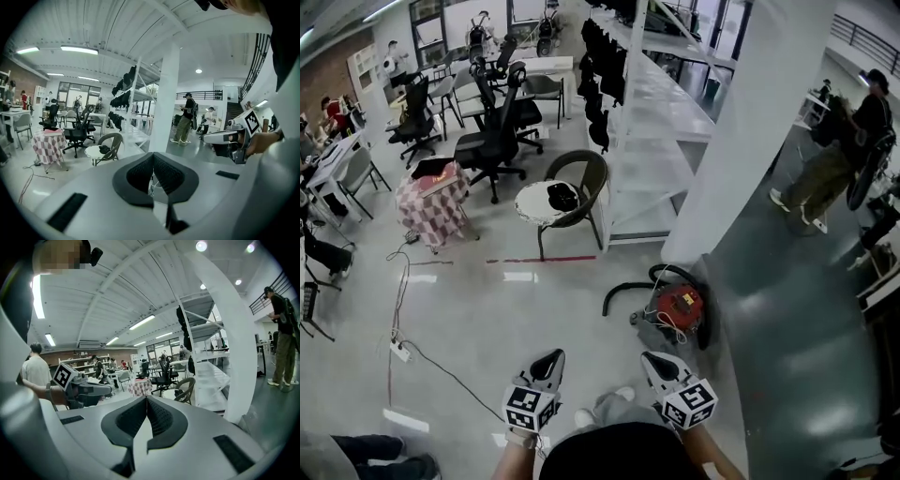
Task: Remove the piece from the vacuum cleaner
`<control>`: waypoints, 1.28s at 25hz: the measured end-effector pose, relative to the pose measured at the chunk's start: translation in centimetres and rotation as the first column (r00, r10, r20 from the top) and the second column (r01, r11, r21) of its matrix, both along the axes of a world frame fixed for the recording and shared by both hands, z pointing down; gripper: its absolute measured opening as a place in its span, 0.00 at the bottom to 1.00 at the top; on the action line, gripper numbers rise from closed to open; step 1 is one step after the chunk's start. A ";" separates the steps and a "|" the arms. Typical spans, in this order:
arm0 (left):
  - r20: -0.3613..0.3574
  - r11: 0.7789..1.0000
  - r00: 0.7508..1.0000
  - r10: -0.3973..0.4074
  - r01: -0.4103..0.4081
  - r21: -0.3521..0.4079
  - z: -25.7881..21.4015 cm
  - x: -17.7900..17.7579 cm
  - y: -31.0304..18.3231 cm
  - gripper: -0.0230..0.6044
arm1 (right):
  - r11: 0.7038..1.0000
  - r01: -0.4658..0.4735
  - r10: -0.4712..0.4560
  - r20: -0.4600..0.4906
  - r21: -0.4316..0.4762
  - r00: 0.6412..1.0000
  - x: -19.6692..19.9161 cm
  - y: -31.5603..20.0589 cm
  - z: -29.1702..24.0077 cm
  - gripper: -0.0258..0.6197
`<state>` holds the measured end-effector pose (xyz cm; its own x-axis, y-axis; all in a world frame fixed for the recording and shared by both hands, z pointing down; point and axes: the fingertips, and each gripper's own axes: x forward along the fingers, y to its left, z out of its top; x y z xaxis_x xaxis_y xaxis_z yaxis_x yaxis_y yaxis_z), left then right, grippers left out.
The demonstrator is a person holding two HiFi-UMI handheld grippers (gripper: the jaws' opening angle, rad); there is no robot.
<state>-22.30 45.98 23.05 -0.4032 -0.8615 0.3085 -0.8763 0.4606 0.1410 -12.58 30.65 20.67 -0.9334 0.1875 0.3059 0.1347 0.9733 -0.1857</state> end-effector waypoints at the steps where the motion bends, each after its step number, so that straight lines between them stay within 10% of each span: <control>1: -0.003 1.000 1.000 0.009 -0.009 -0.003 0.2 -0.4 -0.8 0.07 | 1.000 -0.011 0.011 -0.002 -0.002 1.000 -0.3 -0.7 0.2 0.08; 18: -0.011 0.937 0.949 0.316 -0.313 -0.156 2.9 -4.5 -22.4 0.07 | 0.939 -0.336 0.334 -0.038 -0.072 0.942 0.2 -20.0 4.9 0.08; 32: -0.119 0.733 0.784 0.609 -0.614 -0.292 10.8 -0.5 -37.8 0.07 | 0.806 -0.588 0.564 -0.217 -0.066 0.797 6.2 -29.5 15.3 0.08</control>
<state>-22.78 8.18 33.87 0.1845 -0.7843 0.5923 -0.9828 -0.1533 0.1031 -6.36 1.17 35.93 -0.8120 -0.3198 0.4882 -0.4907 0.8269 -0.2746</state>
